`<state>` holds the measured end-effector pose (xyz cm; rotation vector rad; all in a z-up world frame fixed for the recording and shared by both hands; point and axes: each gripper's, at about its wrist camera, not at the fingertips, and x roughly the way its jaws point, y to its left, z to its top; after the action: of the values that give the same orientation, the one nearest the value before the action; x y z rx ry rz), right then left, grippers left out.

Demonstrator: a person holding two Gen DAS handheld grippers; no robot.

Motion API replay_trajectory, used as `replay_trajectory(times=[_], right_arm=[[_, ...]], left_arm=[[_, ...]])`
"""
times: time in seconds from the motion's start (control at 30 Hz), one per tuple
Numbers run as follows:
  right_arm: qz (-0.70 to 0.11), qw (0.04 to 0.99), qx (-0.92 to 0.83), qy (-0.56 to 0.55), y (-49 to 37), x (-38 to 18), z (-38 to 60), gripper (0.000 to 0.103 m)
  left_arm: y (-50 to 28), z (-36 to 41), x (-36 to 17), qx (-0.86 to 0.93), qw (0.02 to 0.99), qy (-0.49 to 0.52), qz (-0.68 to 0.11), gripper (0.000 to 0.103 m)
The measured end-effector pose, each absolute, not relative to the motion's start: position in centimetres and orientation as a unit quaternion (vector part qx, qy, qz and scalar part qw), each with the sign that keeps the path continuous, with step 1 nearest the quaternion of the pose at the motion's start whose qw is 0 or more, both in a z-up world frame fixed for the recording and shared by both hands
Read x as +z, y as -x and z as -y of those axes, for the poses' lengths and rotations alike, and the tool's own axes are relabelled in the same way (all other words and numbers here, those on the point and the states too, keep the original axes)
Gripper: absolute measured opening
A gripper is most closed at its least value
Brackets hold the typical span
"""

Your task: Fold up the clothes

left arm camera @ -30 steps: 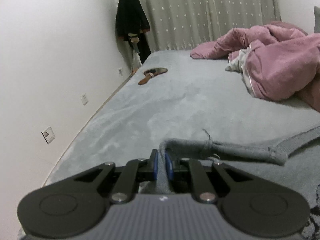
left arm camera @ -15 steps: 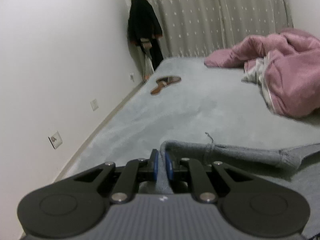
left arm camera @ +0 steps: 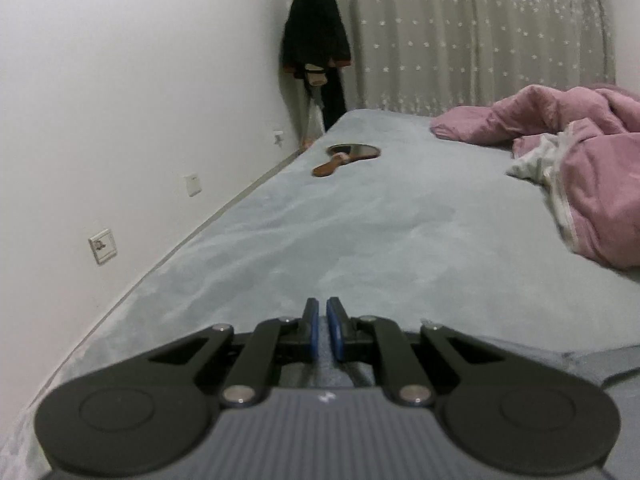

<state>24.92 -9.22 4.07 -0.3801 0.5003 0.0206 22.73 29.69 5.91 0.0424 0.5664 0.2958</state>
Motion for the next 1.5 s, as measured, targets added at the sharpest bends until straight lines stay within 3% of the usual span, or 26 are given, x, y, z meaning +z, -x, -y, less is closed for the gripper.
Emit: replay_trajectory(times=[0.13, 0.27, 0.37, 0.7, 0.9, 1.13, 1.5], right_arm=[[-0.289, 0.937, 0.008, 0.195, -25.6, 2.1, 9.9, 0.003], [-0.279, 0.939, 0.018, 0.203, -25.1, 3.0, 10.0, 0.015], [-0.271, 0.940, 0.026, 0.208, -24.7, 3.7, 10.0, 0.015], [-0.218, 0.947, 0.084, 0.220, -22.7, 6.2, 8.4, 0.015], [-0.305, 0.914, 0.217, 0.157, -24.6, 4.0, 5.7, 0.015], [-0.327, 0.917, 0.159, 0.166, -28.9, 2.8, 4.2, 0.015], [-0.308, 0.936, 0.054, 0.161, -28.3, 3.7, 5.0, 0.015]], left_arm=[[-23.5, -30.0, 4.1, 0.131, 0.937, -0.032, -0.321, 0.007], [-23.3, -31.0, 5.3, 0.120, 0.939, -0.007, -0.324, 0.011], [-23.1, -31.8, 6.1, 0.121, 0.936, 0.002, -0.332, 0.016], [-22.2, -36.2, 6.6, 0.128, 0.915, 0.043, -0.379, 0.016], [-22.0, -36.5, 5.8, 0.106, 0.907, 0.059, -0.404, 0.016], [-21.6, -37.9, 5.9, 0.104, 0.902, 0.099, -0.407, 0.017], [-20.5, -39.2, 5.6, 0.103, 0.897, 0.113, -0.415, 0.018]])
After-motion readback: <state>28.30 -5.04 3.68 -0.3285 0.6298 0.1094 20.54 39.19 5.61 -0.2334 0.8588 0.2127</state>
